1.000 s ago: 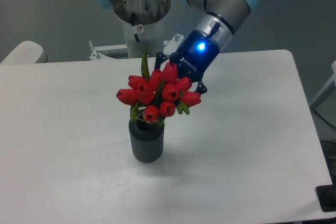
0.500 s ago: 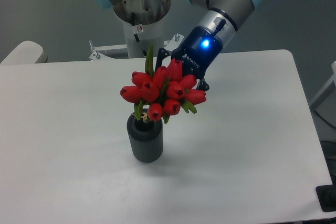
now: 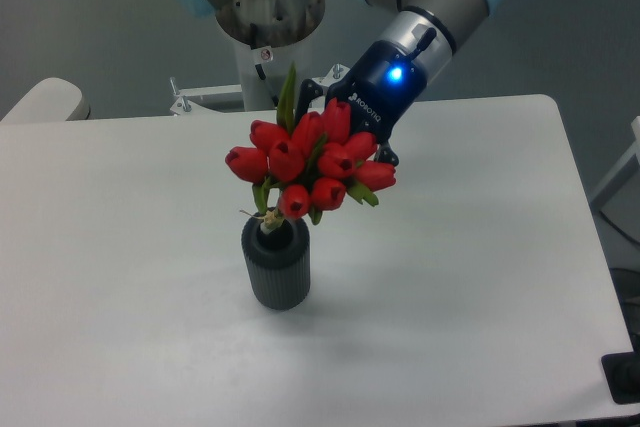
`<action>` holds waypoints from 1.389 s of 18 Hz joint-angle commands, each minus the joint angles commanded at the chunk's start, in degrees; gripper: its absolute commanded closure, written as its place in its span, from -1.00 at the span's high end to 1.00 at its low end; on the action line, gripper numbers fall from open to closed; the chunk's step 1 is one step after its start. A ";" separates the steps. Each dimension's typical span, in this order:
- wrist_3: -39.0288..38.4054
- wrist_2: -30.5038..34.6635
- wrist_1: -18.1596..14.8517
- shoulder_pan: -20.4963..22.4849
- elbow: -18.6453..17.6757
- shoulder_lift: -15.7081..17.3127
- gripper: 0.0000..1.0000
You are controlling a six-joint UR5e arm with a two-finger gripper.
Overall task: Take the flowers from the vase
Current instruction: 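Lift the gripped tulips straight up out of the grey vase, then carry the tulip bouquet away from the vase and hold it aloft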
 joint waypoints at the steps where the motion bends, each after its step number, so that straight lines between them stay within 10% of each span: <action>1: 0.00 0.00 -0.09 0.09 0.35 -0.09 -0.34; 11: -2.64 0.17 0.00 1.14 5.18 -2.46 -0.34; 25: 8.51 0.70 0.53 6.76 21.71 -17.40 -0.34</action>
